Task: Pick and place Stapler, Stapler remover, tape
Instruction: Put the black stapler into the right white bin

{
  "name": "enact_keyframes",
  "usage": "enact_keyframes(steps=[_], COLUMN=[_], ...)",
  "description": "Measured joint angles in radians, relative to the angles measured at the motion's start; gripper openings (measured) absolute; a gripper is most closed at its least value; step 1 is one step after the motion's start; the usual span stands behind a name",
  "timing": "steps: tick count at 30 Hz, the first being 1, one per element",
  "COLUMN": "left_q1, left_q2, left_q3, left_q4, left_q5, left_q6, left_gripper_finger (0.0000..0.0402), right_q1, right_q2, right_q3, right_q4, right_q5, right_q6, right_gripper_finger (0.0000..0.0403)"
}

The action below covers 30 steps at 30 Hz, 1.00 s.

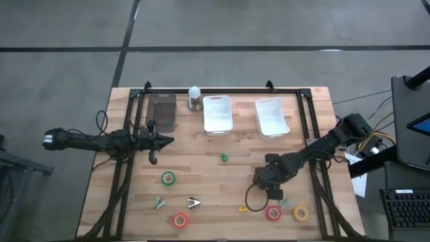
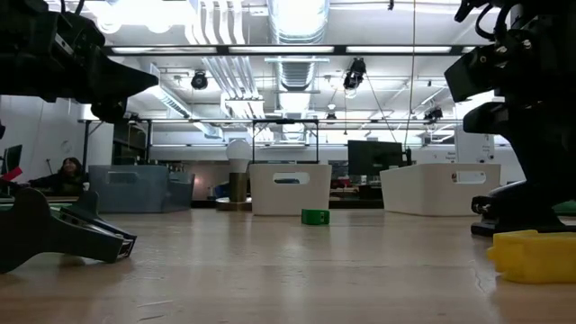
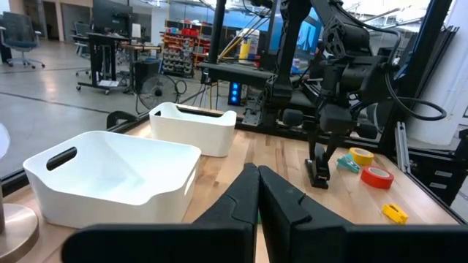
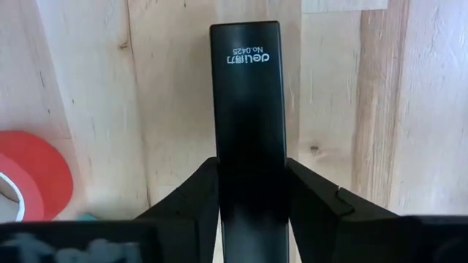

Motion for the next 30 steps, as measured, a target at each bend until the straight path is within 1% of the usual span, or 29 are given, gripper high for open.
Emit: enact_keyframes(steps=[6,15,24,30], left_q1=[0.000,0.000,0.000,0.000], left_q2=[0.000,0.000,0.000,0.000], left_q3=[0.000,0.000,0.000,0.000], left_q4=[0.000,0.000,0.000,0.000], left_q5=[0.000,0.000,0.000,0.000], left_q6=[0.000,0.000,0.000,0.000], left_gripper_finger=[0.0012,0.0012,0.0012,0.0012], right_q1=[-0.002,-0.009,-0.044,-0.077], right_q2=[0.000,-0.001,-0.008,-0.008], right_q3=[0.003,0.028,0.079,0.135], right_q4=[0.000,-0.002,-0.011,-0.063], right_q5=[0.002,0.007,0.011,0.011], right_q6=[-0.002,0.006,0.008,0.007], right_gripper_finger=[0.0142,0.0125,0.0140,0.0130])
